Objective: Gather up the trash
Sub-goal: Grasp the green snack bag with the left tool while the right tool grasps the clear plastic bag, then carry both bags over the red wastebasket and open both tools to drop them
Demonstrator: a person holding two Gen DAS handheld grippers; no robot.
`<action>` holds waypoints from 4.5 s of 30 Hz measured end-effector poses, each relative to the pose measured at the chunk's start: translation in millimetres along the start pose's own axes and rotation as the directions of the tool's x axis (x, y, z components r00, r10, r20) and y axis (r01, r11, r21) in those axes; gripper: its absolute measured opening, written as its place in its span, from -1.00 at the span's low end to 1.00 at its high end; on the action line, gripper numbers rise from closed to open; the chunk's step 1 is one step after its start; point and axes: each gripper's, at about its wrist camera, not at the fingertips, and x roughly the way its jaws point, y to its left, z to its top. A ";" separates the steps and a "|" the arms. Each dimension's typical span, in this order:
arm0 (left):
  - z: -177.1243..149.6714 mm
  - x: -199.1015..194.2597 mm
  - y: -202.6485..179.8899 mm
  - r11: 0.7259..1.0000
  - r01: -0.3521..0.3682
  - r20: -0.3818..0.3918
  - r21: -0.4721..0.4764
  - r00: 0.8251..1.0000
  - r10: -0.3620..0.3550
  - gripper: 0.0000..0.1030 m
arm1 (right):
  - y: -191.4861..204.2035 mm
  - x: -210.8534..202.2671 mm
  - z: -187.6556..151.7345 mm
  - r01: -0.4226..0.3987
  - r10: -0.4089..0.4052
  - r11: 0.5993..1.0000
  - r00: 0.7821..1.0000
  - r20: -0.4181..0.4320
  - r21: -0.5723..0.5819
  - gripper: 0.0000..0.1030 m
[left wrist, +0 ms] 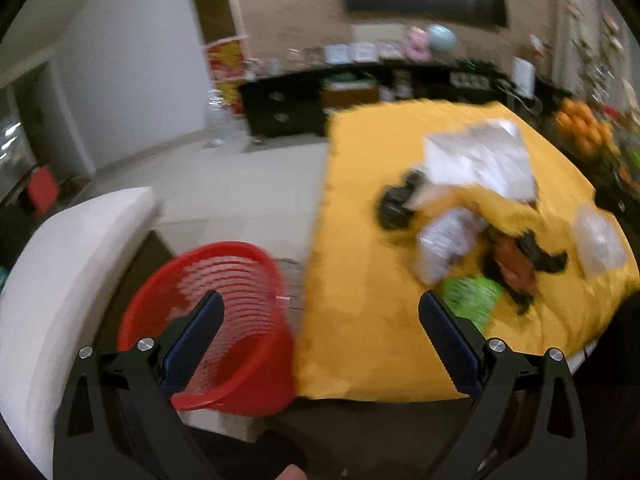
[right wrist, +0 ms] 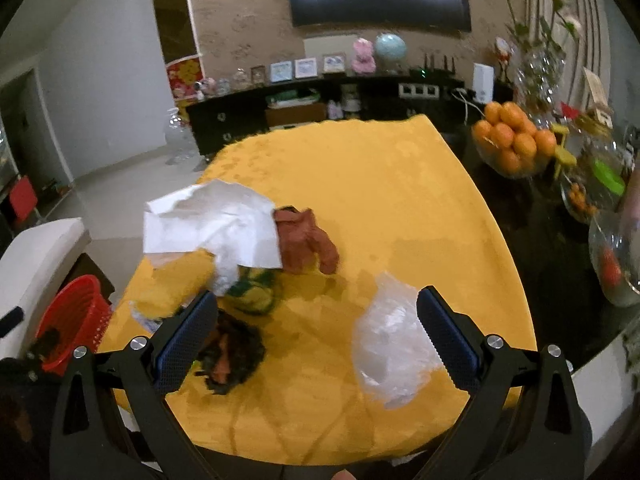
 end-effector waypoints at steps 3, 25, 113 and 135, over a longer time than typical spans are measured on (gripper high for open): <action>0.0 19.3 -21.9 0.994 0.102 -0.050 0.044 0.994 -0.100 0.83 | -7.4 4.4 -1.3 0.004 -0.004 1.000 1.000 -0.012 0.013 0.87; 1.8 78.2 -67.0 0.938 0.344 -0.208 0.044 0.921 -0.328 -0.18 | -55.1 28.1 -3.5 0.065 -0.056 0.990 0.996 -0.072 0.127 0.87; -6.9 27.7 194.3 0.878 -0.253 -0.066 -0.407 0.967 0.248 -0.24 | 305.6 119.6 0.3 -0.601 0.473 0.752 0.778 -0.414 -0.271 0.17; 0.4 15.9 185.2 0.889 -0.237 -0.003 -0.391 0.967 0.256 0.53 | 271.5 96.0 11.4 -0.544 0.462 0.795 0.830 -0.312 -0.269 0.44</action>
